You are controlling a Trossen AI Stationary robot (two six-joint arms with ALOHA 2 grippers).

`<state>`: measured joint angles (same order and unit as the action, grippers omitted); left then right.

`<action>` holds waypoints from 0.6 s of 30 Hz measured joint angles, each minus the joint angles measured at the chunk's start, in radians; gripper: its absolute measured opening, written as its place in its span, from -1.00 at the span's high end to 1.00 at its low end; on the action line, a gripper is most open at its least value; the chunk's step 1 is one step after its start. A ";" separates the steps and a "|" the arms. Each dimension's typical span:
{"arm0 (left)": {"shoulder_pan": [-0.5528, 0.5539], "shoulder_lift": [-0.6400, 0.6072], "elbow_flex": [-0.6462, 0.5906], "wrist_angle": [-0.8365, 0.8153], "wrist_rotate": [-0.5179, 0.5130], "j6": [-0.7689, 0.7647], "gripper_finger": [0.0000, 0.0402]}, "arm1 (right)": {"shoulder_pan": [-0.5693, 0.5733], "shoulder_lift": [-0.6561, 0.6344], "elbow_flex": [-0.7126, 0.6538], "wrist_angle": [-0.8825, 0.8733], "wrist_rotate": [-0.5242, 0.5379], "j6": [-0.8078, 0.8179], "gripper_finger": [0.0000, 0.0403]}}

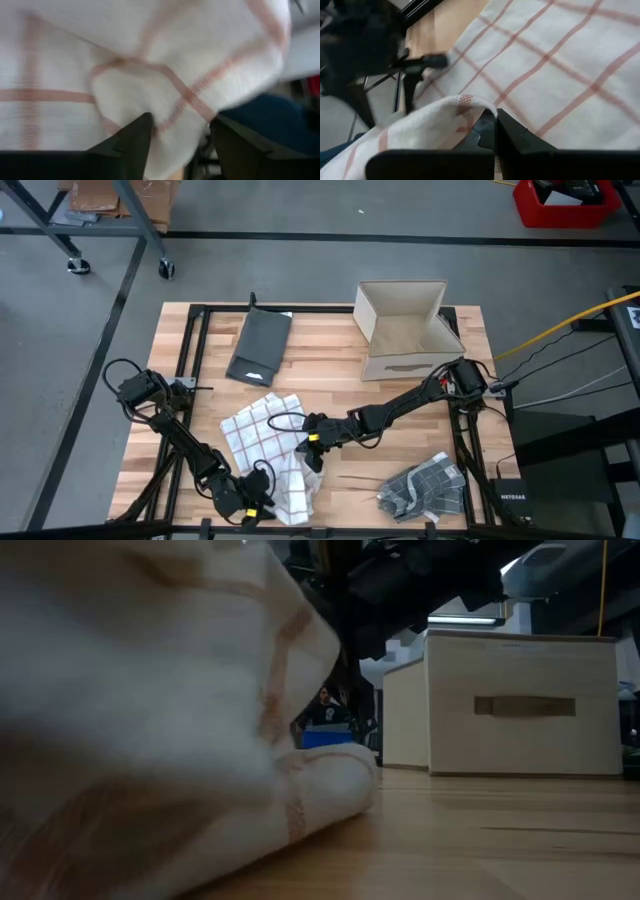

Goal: Fold towel
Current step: Fold the white kitchen towel

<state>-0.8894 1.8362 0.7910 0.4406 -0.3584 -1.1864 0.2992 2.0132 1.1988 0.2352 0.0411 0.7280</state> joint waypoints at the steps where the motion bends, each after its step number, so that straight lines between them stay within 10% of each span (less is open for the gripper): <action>1: 0.000 0.000 0.000 0.007 0.026 0.022 -0.01 | -0.006 0.000 0.000 0.000 0.002 0.000 0.98; 18: 0.000 0.000 0.000 0.022 0.015 -0.009 0.23 | -0.058 0.000 0.000 0.000 -0.006 0.000 0.97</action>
<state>-0.8894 1.8362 0.7910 0.4631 -0.3436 -1.1953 0.2410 2.0136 1.1988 0.2348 0.0348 0.7280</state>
